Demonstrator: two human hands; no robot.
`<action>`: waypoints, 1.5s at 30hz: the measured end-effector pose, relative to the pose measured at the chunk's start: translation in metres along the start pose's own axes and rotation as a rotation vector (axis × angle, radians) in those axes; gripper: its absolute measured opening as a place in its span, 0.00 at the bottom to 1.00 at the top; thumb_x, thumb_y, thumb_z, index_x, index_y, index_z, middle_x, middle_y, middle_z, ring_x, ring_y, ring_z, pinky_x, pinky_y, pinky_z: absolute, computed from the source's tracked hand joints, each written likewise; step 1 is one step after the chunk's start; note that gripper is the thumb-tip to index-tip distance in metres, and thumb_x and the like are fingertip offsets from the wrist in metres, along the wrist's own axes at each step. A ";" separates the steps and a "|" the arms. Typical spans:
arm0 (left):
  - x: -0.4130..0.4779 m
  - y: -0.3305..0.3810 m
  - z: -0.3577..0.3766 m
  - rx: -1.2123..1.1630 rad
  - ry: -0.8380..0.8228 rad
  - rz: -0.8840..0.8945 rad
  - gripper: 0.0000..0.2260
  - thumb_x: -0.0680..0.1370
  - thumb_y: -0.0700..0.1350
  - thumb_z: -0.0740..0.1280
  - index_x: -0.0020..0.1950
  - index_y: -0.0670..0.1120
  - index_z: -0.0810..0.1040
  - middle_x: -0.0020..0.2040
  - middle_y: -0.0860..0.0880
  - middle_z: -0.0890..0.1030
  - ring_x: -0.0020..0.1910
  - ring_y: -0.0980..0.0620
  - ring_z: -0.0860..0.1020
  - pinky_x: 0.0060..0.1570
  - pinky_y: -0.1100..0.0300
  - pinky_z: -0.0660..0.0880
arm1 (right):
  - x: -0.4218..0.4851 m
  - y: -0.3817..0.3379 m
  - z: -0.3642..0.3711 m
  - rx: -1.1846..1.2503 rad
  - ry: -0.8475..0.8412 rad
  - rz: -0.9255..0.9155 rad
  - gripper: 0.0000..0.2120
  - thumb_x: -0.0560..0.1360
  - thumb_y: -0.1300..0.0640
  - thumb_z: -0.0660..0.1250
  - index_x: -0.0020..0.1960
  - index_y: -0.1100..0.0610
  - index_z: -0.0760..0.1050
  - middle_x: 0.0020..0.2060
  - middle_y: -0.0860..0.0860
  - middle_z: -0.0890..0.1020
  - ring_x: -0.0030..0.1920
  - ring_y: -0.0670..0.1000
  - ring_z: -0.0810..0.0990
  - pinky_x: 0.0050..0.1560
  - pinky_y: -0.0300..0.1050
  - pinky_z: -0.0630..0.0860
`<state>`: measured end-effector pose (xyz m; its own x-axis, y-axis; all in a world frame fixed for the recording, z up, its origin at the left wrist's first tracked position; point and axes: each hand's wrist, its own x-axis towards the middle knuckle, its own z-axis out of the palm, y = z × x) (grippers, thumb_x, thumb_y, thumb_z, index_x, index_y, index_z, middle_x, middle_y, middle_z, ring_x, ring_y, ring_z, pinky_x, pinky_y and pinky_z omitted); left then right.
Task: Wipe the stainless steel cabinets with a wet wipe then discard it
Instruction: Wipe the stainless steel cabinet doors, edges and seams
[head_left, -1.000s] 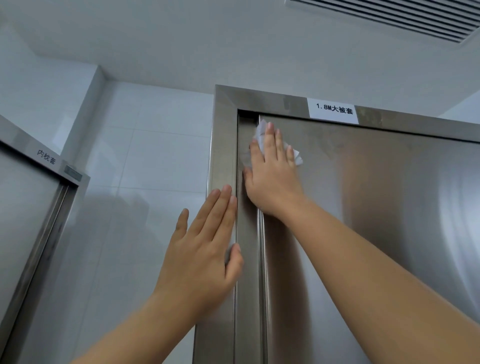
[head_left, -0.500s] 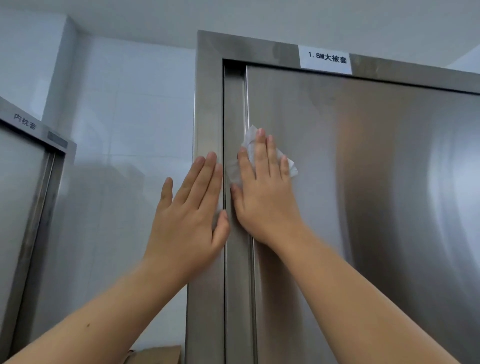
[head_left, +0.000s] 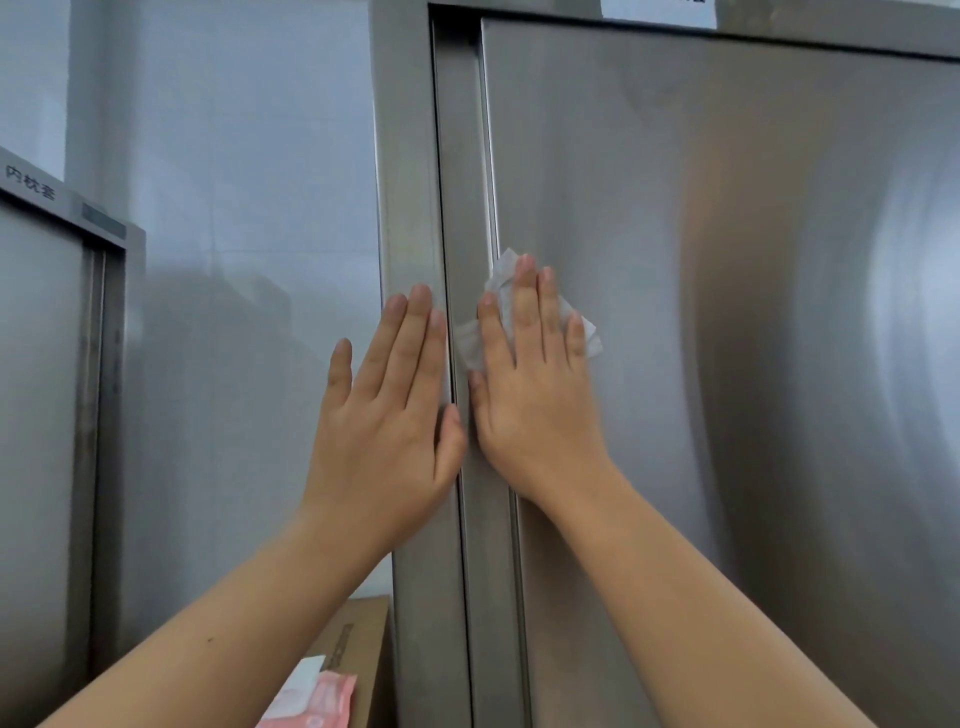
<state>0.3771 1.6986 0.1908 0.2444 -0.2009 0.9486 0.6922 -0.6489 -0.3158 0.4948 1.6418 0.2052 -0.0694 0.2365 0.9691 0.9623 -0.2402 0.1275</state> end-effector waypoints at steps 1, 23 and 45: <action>-0.005 0.002 0.000 0.001 -0.007 -0.001 0.27 0.76 0.47 0.52 0.72 0.35 0.62 0.73 0.38 0.62 0.72 0.41 0.60 0.66 0.42 0.60 | -0.004 -0.001 0.000 0.007 -0.004 0.002 0.26 0.80 0.54 0.48 0.75 0.60 0.48 0.71 0.59 0.37 0.72 0.59 0.34 0.71 0.53 0.34; -0.090 0.024 0.000 -0.025 -0.048 0.032 0.27 0.76 0.47 0.54 0.73 0.37 0.56 0.73 0.38 0.59 0.73 0.44 0.57 0.69 0.43 0.52 | -0.096 -0.018 0.017 -0.025 0.065 0.056 0.26 0.77 0.56 0.57 0.73 0.62 0.59 0.71 0.62 0.50 0.73 0.64 0.54 0.71 0.58 0.49; -0.164 0.051 -0.001 -0.134 -0.162 -0.024 0.28 0.76 0.46 0.54 0.74 0.39 0.50 0.77 0.47 0.41 0.76 0.48 0.45 0.72 0.44 0.50 | -0.221 -0.030 0.045 -0.042 -0.025 0.050 0.30 0.77 0.56 0.60 0.75 0.61 0.53 0.74 0.62 0.43 0.74 0.61 0.47 0.73 0.59 0.46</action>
<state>0.3719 1.6978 0.0186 0.3426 -0.0708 0.9368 0.6049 -0.7463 -0.2776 0.4929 1.6390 -0.0218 -0.0148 0.2467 0.9690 0.9526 -0.2911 0.0887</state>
